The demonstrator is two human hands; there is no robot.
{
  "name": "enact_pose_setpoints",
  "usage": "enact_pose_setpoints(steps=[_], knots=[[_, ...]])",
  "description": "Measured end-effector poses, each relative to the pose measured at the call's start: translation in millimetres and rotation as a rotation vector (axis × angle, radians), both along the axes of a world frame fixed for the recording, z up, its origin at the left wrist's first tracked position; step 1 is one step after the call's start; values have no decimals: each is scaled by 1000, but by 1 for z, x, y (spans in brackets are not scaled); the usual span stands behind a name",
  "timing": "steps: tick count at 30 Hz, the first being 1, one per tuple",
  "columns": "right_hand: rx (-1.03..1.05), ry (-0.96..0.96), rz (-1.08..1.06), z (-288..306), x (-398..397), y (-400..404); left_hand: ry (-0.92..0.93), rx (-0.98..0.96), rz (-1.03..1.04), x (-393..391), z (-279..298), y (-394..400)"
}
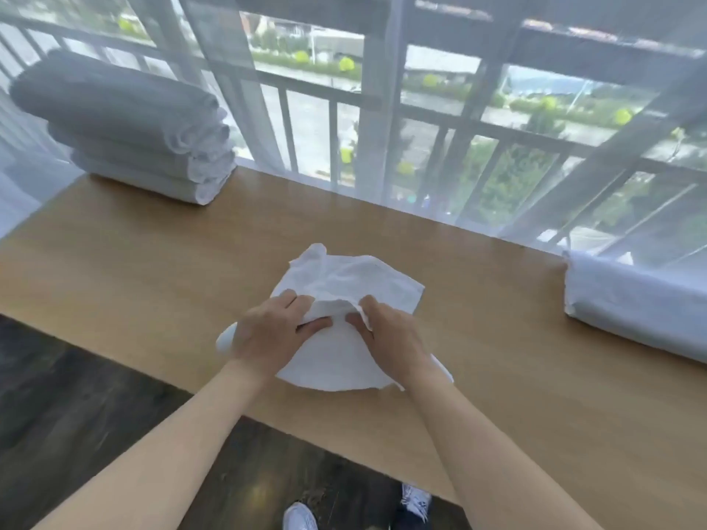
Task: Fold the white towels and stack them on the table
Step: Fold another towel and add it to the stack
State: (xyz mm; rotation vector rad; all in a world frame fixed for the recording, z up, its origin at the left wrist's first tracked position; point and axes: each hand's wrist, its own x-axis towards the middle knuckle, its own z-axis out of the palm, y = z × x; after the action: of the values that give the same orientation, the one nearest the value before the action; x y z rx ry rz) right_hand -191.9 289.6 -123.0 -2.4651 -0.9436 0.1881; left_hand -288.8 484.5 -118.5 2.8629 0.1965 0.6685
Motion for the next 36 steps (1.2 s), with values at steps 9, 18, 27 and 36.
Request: enact_pose_setpoints(steps=[9,18,27,36], knots=[[-374,58,-34,-42,-5,52,607,-472,114,-40,-51,86],[-395,-15,-21,-75,51,69,829,-242,-237,82,-67,93],[-242,1,-69,-63,112,66,1028,-112,-3,128,-88,85],[-118,108,-203,-32,64,142,1180,-408,331,160,-73,108]])
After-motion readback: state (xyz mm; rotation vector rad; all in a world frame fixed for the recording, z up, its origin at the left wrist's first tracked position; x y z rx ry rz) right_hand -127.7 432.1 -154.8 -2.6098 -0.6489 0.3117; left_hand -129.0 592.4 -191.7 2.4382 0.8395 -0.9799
